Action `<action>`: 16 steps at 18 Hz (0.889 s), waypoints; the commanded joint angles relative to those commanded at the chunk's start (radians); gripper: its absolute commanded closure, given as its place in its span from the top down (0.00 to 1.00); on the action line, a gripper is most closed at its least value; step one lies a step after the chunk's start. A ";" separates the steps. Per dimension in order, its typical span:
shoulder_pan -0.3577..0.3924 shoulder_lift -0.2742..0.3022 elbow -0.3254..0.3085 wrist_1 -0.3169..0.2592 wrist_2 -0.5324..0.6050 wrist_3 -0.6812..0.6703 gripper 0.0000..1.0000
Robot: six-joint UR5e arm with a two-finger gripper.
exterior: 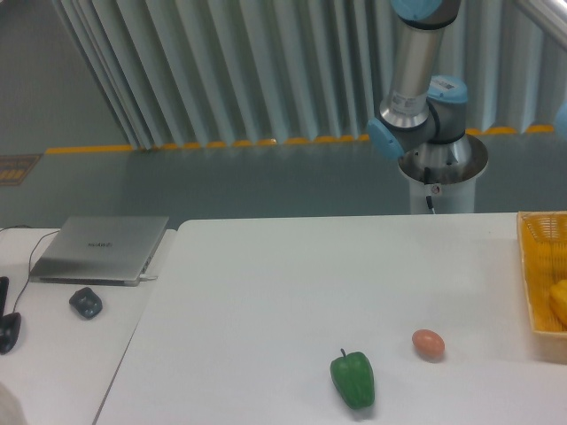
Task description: Place the red pepper on the table
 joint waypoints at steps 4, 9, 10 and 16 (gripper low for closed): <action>-0.006 -0.002 -0.008 0.002 0.000 -0.003 1.00; -0.003 -0.017 -0.003 0.006 0.000 -0.003 1.00; 0.000 -0.018 0.001 0.006 0.002 0.000 1.00; -0.002 -0.025 0.000 0.006 0.002 -0.006 1.00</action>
